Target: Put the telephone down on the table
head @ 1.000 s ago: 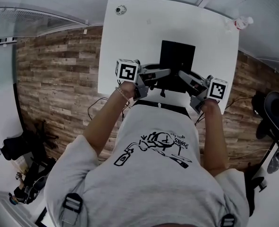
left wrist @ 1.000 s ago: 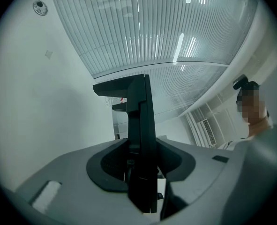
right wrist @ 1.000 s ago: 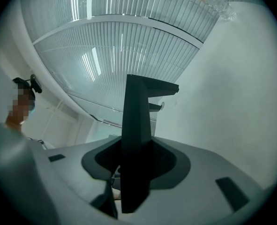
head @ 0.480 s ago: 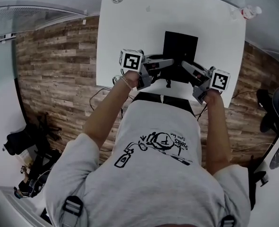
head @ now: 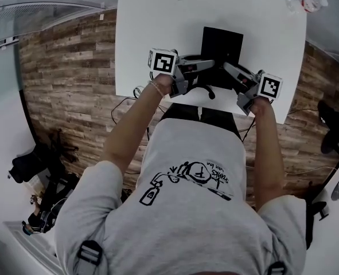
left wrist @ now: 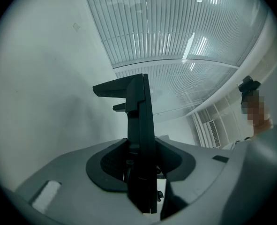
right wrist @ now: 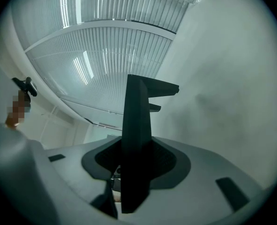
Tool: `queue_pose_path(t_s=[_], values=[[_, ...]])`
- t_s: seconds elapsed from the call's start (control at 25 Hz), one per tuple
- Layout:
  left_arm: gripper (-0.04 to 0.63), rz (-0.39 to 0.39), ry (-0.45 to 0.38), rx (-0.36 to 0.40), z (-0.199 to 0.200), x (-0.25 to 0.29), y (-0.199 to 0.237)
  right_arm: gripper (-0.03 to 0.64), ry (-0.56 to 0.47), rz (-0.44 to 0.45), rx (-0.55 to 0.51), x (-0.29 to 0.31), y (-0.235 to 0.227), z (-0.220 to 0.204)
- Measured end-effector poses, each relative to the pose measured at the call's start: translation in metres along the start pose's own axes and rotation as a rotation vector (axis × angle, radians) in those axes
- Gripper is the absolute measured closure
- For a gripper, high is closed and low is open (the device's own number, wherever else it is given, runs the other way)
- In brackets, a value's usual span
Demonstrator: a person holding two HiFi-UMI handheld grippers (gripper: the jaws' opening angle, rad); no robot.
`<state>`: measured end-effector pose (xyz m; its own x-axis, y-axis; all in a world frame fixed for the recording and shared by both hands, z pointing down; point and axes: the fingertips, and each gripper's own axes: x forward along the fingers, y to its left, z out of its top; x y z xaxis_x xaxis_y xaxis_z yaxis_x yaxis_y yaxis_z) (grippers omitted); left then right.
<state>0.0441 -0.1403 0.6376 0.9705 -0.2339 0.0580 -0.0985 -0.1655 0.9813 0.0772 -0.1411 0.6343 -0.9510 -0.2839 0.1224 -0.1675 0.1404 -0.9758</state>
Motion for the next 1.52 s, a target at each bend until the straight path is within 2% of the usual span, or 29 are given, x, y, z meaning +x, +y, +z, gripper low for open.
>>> queue_pose_path(t_s=[0.36,0.88,1.2,1.52], values=[[0.425,0.016,0.009,-0.009,-0.008,0.001,0.025,0.462,0.002,-0.006,0.005,0.003,-0.025,-0.008],[0.422,0.042,0.025,0.062,-0.011,0.003,0.034,0.456,-0.009,-0.016,-0.038,0.001,-0.034,-0.01],[0.417,0.083,0.031,0.068,-0.01,0.004,0.038,0.448,-0.02,-0.025,-0.044,0.002,-0.037,-0.01],[0.388,0.156,0.042,0.04,-0.012,0.01,0.042,0.436,-0.011,-0.095,-0.051,0.001,-0.045,-0.013]])
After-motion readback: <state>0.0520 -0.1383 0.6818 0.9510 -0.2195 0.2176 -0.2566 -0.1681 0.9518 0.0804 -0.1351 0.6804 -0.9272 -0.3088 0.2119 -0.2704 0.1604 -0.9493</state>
